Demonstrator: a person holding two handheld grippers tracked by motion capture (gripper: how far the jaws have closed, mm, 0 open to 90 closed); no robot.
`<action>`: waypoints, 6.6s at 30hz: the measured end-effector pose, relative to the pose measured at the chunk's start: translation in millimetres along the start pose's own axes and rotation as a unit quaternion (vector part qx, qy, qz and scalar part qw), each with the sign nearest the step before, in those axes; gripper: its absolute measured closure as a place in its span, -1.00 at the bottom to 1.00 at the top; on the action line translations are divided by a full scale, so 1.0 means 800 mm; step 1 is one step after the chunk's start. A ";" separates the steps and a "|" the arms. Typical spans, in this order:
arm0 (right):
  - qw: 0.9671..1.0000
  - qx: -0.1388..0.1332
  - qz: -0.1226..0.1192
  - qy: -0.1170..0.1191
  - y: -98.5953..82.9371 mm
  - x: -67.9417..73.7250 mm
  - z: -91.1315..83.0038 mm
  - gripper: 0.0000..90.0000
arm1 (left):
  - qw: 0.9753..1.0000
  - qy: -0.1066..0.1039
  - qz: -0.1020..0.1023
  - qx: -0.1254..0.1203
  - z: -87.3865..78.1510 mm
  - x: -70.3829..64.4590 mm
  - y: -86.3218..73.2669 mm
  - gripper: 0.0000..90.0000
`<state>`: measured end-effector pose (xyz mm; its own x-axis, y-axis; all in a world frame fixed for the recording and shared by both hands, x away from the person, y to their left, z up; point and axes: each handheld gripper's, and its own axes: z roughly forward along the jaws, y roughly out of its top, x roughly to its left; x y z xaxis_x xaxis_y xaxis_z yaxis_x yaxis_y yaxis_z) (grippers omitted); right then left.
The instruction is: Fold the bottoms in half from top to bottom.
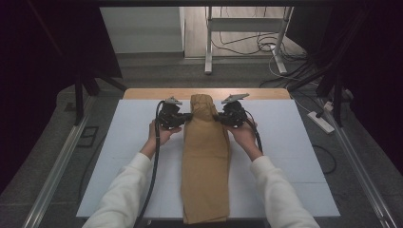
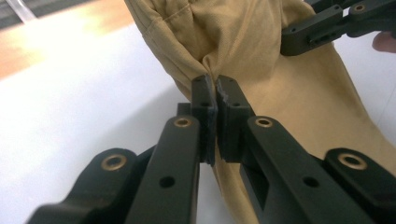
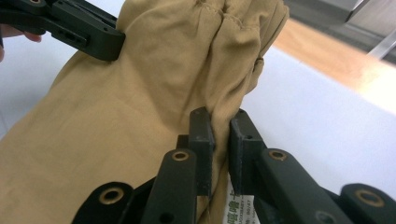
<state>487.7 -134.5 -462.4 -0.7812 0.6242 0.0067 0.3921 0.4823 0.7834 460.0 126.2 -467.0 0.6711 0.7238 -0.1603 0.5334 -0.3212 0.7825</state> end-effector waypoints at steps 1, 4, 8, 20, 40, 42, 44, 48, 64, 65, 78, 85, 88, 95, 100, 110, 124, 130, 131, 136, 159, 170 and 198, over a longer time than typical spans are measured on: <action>1.000 -0.005 -0.002 -0.003 0.005 -0.001 -0.002 0.80 | 1.000 0.003 0.001 -0.005 -0.003 0.000 0.004 0.92; 1.000 -0.019 -0.006 -0.009 0.019 -0.003 -0.008 0.80 | 1.000 0.009 0.006 -0.017 -0.010 -0.001 0.010 0.91; 1.000 -0.018 -0.012 -0.010 0.021 -0.002 -0.008 0.80 | 1.000 0.004 0.004 -0.015 -0.009 0.001 0.008 0.91; 1.000 -0.011 0.007 0.003 0.000 -0.006 -0.002 0.79 | 1.000 0.000 0.013 -0.007 0.000 -0.005 -0.002 0.91; 1.000 -0.013 0.008 0.015 -0.017 0.004 -0.003 0.79 | 1.000 -0.013 0.022 -0.008 -0.006 -0.018 -0.021 0.90; 1.000 -0.013 0.009 0.018 -0.018 0.007 -0.005 0.79 | 1.000 -0.014 0.022 -0.009 -0.007 -0.020 -0.023 0.90; 1.000 -0.014 0.010 0.023 -0.019 0.010 -0.008 0.79 | 1.000 -0.015 0.022 -0.009 -0.009 -0.021 -0.026 0.90; 1.000 -0.012 0.007 0.027 -0.021 0.015 -0.011 0.79 | 1.000 -0.017 0.020 -0.010 -0.011 -0.022 -0.031 0.90; 0.999 -0.005 0.012 0.042 -0.028 0.016 -0.014 0.80 | 0.999 -0.026 0.017 -0.009 -0.011 -0.027 -0.038 0.90; 0.999 -0.005 0.012 0.043 -0.028 0.016 -0.014 0.80 | 0.999 -0.027 0.017 -0.010 -0.011 -0.027 -0.039 0.90; 0.999 -0.006 0.004 0.050 -0.035 0.023 -0.023 0.80 | 0.999 -0.034 0.025 -0.004 -0.015 -0.036 -0.045 0.90; 0.998 -0.012 0.006 0.056 -0.043 0.029 -0.030 0.80 | 0.999 -0.033 0.030 0.000 -0.019 -0.044 -0.048 0.89; 0.998 -0.011 0.005 0.057 -0.046 0.031 -0.032 0.80 | 0.999 -0.033 0.030 0.001 -0.019 -0.046 -0.051 0.89; 0.998 -0.012 0.005 0.062 -0.050 0.034 -0.033 0.80 | 0.999 -0.034 0.031 0.003 -0.021 -0.051 -0.054 0.89; 0.998 -0.015 0.009 0.066 -0.055 0.037 -0.035 0.80 | 0.999 -0.033 0.033 0.005 -0.022 -0.055 -0.057 0.89; 0.997 -0.012 0.004 0.073 -0.066 0.046 -0.040 0.80 | 0.999 -0.032 0.035 0.012 -0.025 -0.063 -0.063 0.89; 0.997 -0.007 0.003 0.078 -0.071 0.051 -0.043 0.80 | 0.999 -0.037 0.033 0.014 -0.025 -0.066 -0.068 0.89; 0.997 -0.007 0.001 0.079 -0.071 0.053 -0.044 0.80 | 0.999 -0.036 0.032 0.015 -0.027 -0.067 -0.071 0.89; 0.997 -0.007 0.000 0.079 -0.071 0.054 -0.045 0.80 | 0.999 -0.036 0.033 0.015 -0.028 -0.068 -0.072 0.88; 0.997 -0.008 -0.002 0.080 -0.073 0.058 -0.046 0.80 | 0.999 -0.035 0.036 0.016 -0.032 -0.072 -0.077 0.89; 0.996 0.001 -0.016 0.089 -0.083 0.077 -0.059 0.81 | 0.998 -0.035 0.043 0.021 -0.042 -0.086 -0.093 0.88; 0.996 0.008 -0.017 0.092 -0.088 0.080 -0.061 0.81 | 0.998 -0.037 0.047 0.023 -0.043 -0.090 -0.097 0.88; 0.995 0.013 -0.025 0.093 -0.097 0.088 -0.066 0.82 | 0.997 -0.041 0.053 0.028 -0.046 -0.099 -0.105 0.88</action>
<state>376.7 -159.9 -490.0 -0.8754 0.4758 0.0857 0.3614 0.5261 0.7698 343.0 118.2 -497.8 0.7632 0.6331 -0.1293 0.4846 -0.4284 0.7626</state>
